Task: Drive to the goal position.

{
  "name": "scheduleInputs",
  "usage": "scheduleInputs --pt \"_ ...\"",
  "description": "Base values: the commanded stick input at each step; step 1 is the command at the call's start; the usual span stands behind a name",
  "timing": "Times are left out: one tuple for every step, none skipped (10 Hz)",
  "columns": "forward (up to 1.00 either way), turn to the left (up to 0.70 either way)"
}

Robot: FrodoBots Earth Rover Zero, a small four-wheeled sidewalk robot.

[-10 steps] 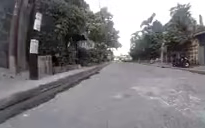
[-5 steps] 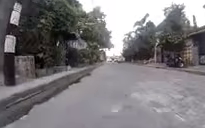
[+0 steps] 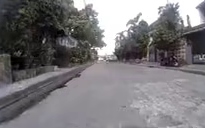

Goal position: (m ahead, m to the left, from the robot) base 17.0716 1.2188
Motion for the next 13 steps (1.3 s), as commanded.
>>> scheduleInputs --pt "1.0 -0.28" --pt "1.0 -0.18" --pt "1.0 -0.07" --pt "1.0 0.03" --pt "1.0 0.12" --pt "1.0 0.12" --pt "1.0 0.12" --pt "1.0 0.12" --pt "1.0 0.12" --pt "1.0 0.12" --pt "1.0 0.12" --pt "1.0 0.12" --pt "1.0 0.12"
